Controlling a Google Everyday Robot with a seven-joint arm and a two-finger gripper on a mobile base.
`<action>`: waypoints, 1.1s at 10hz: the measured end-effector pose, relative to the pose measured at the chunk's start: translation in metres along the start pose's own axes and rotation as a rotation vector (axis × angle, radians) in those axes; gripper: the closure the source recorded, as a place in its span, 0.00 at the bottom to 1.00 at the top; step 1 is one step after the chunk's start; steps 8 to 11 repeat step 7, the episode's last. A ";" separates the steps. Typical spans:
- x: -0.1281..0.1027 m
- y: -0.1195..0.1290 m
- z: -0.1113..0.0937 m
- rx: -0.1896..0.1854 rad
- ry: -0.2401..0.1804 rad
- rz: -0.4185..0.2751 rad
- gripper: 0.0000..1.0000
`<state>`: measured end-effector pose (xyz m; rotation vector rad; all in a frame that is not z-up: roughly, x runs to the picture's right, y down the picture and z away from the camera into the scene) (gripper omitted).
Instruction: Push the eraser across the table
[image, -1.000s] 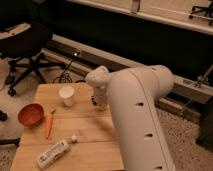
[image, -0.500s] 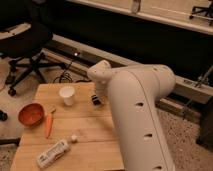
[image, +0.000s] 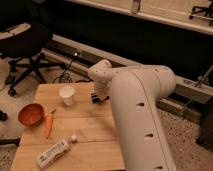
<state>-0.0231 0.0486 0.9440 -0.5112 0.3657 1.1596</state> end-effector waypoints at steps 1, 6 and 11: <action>-0.004 0.000 0.000 0.006 -0.024 -0.003 1.00; -0.018 -0.002 -0.017 0.106 -0.143 0.037 0.98; -0.015 -0.003 -0.020 0.115 -0.155 0.056 0.95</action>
